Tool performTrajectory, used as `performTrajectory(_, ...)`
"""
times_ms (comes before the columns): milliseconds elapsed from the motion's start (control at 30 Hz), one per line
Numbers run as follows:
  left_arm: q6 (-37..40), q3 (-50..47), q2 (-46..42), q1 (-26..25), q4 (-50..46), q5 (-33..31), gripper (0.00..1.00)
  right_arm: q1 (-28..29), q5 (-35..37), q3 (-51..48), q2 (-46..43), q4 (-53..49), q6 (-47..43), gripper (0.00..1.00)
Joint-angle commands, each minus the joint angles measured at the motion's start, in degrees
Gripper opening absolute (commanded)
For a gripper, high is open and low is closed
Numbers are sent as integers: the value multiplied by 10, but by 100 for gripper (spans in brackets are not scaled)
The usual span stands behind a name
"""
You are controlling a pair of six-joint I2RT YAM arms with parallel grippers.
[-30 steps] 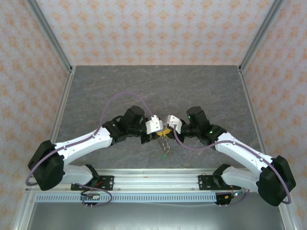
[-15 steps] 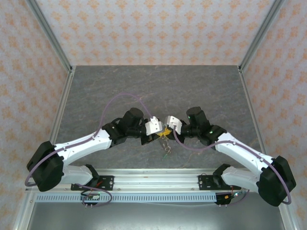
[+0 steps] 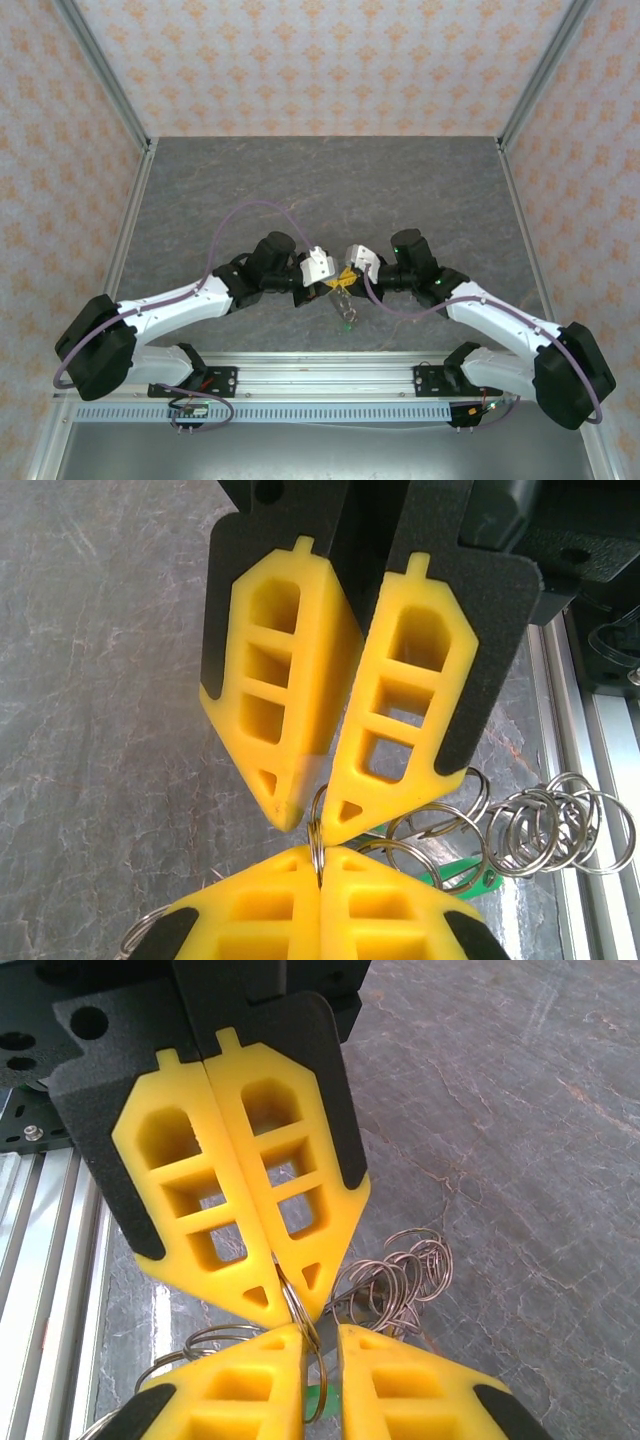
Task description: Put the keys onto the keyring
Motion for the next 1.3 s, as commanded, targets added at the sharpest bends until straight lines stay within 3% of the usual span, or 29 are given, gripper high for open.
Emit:
performTrajectory(0,-21,-11,-13,-1,69,21,0,-10,-27,-15,11,44,20,15)
performTrajectory(367,-33,-26,-23,2,89,25,0,-23,-44,-21,38,59,21,16)
performTrajectory(567,-33,-36,-36,5,83,11,0,-25,-41,-9,44,42,7,1)
performTrajectory(767,8,-25,-33,5,5,-34,19,-17,-44,22,37,4,-8,0)
performTrajectory(967,40,17,-5,4,-63,-34,21,7,-34,39,37,-6,-15,0)
performTrajectory(1133,45,37,0,3,-80,-37,21,12,-25,42,30,-15,-24,0)
performTrajectory(1267,58,50,5,1,-109,-50,13,12,-27,39,17,-15,-29,0)
